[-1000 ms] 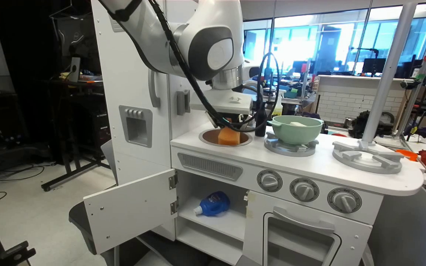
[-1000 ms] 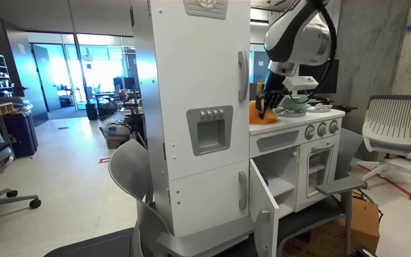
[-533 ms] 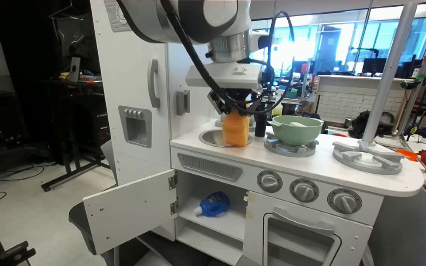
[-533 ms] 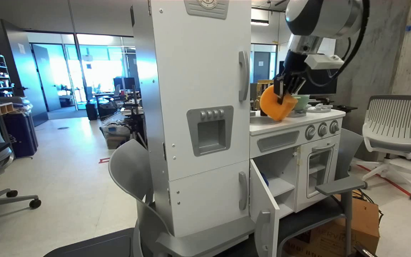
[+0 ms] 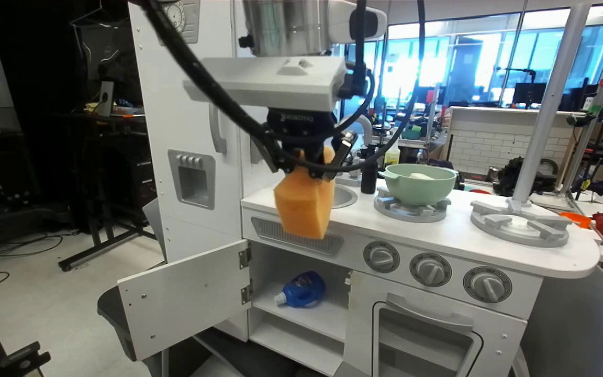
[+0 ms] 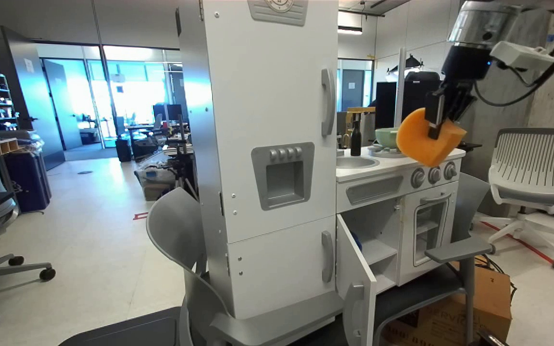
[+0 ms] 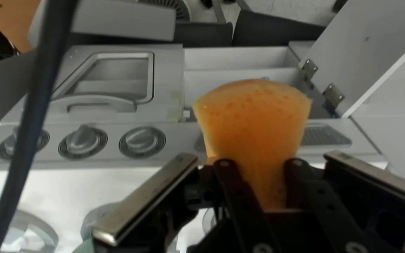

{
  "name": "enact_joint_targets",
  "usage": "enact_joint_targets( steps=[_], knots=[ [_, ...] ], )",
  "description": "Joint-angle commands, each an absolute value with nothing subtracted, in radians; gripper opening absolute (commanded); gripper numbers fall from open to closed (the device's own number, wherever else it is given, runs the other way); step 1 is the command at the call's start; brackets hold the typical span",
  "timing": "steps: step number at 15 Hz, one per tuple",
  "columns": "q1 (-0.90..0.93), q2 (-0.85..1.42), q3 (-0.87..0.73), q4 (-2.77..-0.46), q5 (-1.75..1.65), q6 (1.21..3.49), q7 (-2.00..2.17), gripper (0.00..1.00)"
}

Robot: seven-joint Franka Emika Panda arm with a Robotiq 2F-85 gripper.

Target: Put the orange object inside the cupboard

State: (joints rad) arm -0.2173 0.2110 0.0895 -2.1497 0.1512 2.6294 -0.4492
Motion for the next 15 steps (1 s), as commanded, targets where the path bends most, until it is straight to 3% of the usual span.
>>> enact_joint_targets(
  steps=[1, 6, 9, 12, 15],
  knots=[
    [-0.217, 0.071, 0.062, -2.411, 0.230, 2.712, -0.538, 0.03],
    [-0.245, 0.218, 0.103, -2.556, 0.432, 3.095, -0.657, 0.03],
    [-0.414, 0.342, 0.329, -2.519, 0.606, 3.321, -0.782, 0.03],
    [-0.584, 0.517, 0.492, -2.467, 0.457, 3.528, -0.722, 0.03],
    [-0.638, 0.691, 0.507, -2.433, 0.319, 3.667, -0.728, 0.03]
  ],
)
